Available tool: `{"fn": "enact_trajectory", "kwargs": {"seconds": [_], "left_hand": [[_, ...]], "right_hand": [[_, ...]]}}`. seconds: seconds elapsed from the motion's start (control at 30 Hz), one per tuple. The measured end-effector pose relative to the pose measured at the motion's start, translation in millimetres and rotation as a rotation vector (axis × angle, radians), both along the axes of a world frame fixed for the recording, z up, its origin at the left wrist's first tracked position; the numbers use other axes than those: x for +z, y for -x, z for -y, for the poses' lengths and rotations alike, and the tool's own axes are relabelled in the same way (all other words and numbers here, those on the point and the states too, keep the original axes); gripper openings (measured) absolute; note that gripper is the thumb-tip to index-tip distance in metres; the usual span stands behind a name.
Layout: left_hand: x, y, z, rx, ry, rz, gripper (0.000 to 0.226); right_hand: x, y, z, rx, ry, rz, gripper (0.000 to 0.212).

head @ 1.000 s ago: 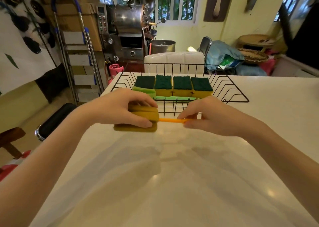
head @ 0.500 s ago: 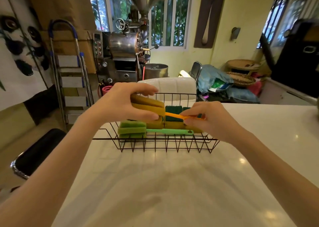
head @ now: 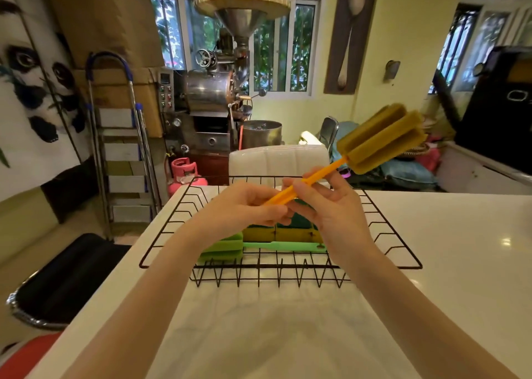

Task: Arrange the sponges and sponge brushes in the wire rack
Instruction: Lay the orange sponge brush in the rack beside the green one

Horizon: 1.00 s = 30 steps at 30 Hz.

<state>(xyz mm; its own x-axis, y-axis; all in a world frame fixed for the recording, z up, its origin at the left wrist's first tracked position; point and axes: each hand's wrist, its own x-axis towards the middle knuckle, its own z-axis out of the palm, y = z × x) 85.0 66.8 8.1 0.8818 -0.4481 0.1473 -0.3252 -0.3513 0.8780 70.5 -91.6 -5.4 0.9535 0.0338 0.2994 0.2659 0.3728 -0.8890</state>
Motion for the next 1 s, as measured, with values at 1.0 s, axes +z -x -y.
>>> {"fn": "enact_trajectory", "kwargs": {"seconds": [1.0], "left_hand": [[-44,-31,-6,-0.122,-0.733,0.117,0.029]], "right_hand": [[-26,-43,66,0.222,1.632,-0.024,0.027]]}}
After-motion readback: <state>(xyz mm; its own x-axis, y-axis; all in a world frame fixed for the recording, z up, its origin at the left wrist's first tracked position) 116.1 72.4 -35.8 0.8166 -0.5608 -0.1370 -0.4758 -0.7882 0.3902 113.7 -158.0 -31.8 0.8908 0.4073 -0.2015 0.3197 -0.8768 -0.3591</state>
